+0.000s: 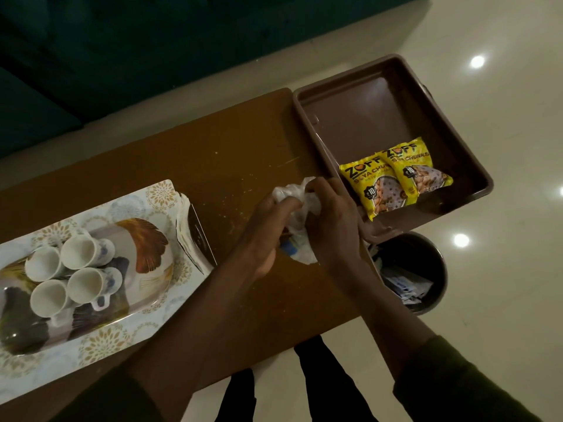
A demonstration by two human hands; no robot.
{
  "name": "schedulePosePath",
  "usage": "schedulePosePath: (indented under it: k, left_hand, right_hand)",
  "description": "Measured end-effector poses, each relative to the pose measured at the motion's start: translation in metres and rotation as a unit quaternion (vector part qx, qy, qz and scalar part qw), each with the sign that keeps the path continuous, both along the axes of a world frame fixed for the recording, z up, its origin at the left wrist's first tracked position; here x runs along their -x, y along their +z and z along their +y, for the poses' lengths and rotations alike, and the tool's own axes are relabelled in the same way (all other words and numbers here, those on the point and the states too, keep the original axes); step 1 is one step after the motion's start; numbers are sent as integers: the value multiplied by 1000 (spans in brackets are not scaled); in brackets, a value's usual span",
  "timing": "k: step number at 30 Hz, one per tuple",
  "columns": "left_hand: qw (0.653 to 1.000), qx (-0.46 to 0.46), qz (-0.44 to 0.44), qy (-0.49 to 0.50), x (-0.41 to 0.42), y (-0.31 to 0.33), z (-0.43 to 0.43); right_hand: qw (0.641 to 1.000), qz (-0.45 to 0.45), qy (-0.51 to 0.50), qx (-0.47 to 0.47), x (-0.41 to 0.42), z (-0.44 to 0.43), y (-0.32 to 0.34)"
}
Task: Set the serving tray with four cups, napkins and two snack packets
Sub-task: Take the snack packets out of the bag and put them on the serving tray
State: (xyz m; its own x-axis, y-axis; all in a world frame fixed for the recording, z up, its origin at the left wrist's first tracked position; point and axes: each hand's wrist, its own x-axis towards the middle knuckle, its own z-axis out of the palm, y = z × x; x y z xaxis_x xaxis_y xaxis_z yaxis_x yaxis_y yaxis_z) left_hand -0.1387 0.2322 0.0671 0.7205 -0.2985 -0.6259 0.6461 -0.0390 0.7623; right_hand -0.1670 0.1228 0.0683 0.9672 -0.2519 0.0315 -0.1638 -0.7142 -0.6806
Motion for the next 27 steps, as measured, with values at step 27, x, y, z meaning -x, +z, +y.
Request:
schedulePosePath:
  k: [27]
  left_hand:
    - [989,138,39,38,-10,-21,-24]
  right_hand:
    - [823,186,-99,-528,27,-55,-2]
